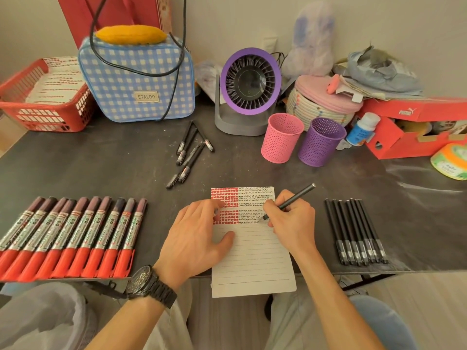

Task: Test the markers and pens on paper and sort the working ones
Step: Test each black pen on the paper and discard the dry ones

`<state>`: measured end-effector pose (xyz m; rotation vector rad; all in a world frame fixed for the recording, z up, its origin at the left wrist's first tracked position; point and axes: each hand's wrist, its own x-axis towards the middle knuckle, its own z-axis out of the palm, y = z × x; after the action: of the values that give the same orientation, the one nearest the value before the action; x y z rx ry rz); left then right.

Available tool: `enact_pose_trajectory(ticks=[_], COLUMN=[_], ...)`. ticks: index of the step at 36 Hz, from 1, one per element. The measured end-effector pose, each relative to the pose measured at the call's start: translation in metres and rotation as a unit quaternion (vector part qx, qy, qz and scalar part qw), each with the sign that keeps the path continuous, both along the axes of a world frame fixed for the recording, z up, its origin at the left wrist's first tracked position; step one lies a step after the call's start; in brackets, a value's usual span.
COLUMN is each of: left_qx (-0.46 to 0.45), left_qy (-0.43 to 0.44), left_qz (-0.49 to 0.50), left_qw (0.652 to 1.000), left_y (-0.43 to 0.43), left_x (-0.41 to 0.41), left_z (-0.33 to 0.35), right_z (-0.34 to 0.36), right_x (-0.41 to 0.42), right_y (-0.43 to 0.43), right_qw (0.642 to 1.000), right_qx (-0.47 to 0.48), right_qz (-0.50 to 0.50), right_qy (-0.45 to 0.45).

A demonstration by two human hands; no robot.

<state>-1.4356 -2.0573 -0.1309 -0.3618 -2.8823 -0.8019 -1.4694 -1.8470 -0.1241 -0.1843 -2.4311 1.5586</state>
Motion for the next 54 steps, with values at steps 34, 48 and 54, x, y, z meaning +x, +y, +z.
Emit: enact_pose_trajectory(ticks=[34,48,54], left_qx=[0.017,0.138,0.165], left_qy=[0.012,0.013,0.027], left_qz=[-0.003,0.023,0.016], left_qw=[1.000,0.990,0.986], left_y=[-0.003,-0.003,-0.005], left_x=[0.002,0.006,0.004], left_z=[0.002,0.007,0.005], right_z=[0.014,0.008,0.010], right_x=[0.026,0.030,0.033], right_y=[-0.008,0.001,0.001], right_qw=[0.953,0.949,0.935], right_qx=[-0.295,-0.305,-0.339], right_qz=[0.062,0.082,0.100], right_qy=[0.015,0.007,0.018])
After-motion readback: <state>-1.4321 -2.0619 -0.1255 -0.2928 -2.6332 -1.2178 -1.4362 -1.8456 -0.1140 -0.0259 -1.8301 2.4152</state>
